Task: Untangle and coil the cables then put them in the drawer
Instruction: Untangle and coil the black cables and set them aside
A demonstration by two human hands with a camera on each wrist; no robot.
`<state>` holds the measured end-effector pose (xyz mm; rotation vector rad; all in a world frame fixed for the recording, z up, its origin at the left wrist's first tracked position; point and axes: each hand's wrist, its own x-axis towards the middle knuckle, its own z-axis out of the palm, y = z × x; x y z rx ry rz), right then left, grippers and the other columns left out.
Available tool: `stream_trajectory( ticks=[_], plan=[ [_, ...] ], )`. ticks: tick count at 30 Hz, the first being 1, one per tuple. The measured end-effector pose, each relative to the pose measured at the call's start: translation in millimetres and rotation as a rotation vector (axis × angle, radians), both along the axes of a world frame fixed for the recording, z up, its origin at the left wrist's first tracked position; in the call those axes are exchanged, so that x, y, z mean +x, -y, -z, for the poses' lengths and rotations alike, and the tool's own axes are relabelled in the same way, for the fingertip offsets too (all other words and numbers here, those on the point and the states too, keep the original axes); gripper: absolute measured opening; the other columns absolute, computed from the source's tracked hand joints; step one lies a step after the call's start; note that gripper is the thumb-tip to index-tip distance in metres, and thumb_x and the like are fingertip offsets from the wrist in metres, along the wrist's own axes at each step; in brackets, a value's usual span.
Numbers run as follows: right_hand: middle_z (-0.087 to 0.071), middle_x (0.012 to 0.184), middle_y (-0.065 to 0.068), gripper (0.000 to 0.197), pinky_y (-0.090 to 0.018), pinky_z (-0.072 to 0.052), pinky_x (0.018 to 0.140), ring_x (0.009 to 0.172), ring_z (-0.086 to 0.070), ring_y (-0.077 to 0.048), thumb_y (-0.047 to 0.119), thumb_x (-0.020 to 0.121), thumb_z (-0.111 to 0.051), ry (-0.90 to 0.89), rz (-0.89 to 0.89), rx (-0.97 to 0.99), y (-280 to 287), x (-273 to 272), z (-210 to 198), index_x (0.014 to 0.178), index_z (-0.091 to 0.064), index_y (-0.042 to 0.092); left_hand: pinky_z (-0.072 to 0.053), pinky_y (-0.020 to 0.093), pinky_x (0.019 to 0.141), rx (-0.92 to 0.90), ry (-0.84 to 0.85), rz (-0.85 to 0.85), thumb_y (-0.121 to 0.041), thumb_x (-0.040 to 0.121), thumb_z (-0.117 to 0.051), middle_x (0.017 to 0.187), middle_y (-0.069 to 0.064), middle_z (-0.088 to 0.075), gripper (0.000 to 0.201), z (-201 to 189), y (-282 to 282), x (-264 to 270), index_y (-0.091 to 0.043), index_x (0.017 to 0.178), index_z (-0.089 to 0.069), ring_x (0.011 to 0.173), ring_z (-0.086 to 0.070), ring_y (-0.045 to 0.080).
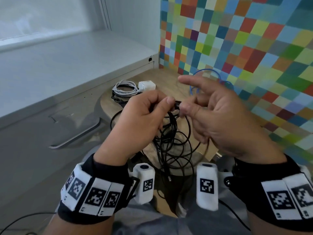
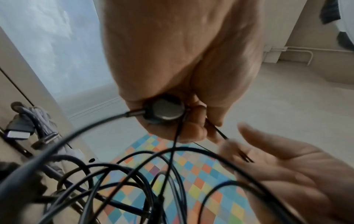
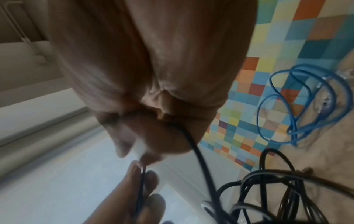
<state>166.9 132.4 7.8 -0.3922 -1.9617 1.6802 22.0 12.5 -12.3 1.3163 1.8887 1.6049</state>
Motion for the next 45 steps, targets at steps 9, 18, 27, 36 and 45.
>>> stream_trajectory(
  ticks=[9, 18, 27, 36, 45],
  plan=[
    [-0.066, 0.063, 0.008, 0.021, -0.009, -0.040, 0.050, 0.053, -0.055, -0.003, 0.007, 0.096, -0.069, -0.040, 0.302, 0.230, -22, 17, -9, 0.095, -0.079, 0.025, -0.031, 0.018, 0.047, -0.152, -0.094, -0.027, -0.043, 0.094, -0.068, 0.053, -0.012, -0.042, 0.028, 4, 11, -22, -0.024, 0.074, -0.068, 0.048, -0.036, 0.003],
    [-0.066, 0.058, 0.025, 0.009, -0.005, -0.041, 0.052, 0.053, -0.059, 0.007, 0.011, 0.094, -0.072, 0.015, 0.259, 0.330, -10, 13, -13, 0.095, -0.080, 0.016, -0.051, 0.032, 0.086, -0.034, 0.176, 0.175, -0.029, 0.093, -0.063, 0.101, 0.009, -0.076, 0.027, 6, 9, -19, -0.029, 0.117, -0.075, 0.096, -0.070, 0.015],
    [-0.067, 0.061, 0.009, 0.015, -0.008, -0.039, 0.049, 0.044, -0.053, -0.003, 0.010, 0.090, -0.073, -0.057, 0.199, 0.250, -14, 11, -15, 0.092, -0.079, 0.024, -0.045, 0.030, 0.052, 0.220, 0.395, 0.119, -0.027, 0.103, -0.050, 0.049, -0.009, -0.038, 0.029, -7, 14, -21, -0.021, 0.080, -0.067, 0.043, -0.033, 0.013],
    [-0.074, 0.071, 0.018, 0.013, -0.019, -0.057, 0.066, 0.070, -0.069, 0.001, 0.022, 0.092, -0.076, 0.168, 0.483, 0.457, -61, 40, -11, 0.091, -0.077, 0.035, -0.030, 0.026, 0.048, 0.538, 0.618, -0.328, -0.025, 0.105, -0.051, 0.058, -0.005, -0.023, 0.028, -23, 44, -70, -0.023, 0.080, -0.063, 0.048, -0.021, 0.012],
    [-0.073, 0.085, 0.031, 0.020, -0.011, -0.053, 0.069, 0.081, -0.072, 0.001, 0.022, 0.090, -0.078, 0.081, 0.392, 0.512, -21, 10, -10, 0.088, -0.075, 0.042, -0.050, 0.053, 0.063, 0.026, 0.212, -0.289, -0.021, 0.092, -0.069, 0.064, -0.001, -0.063, 0.025, -9, 28, -48, -0.028, 0.115, -0.063, 0.061, -0.055, 0.027]
  ],
)
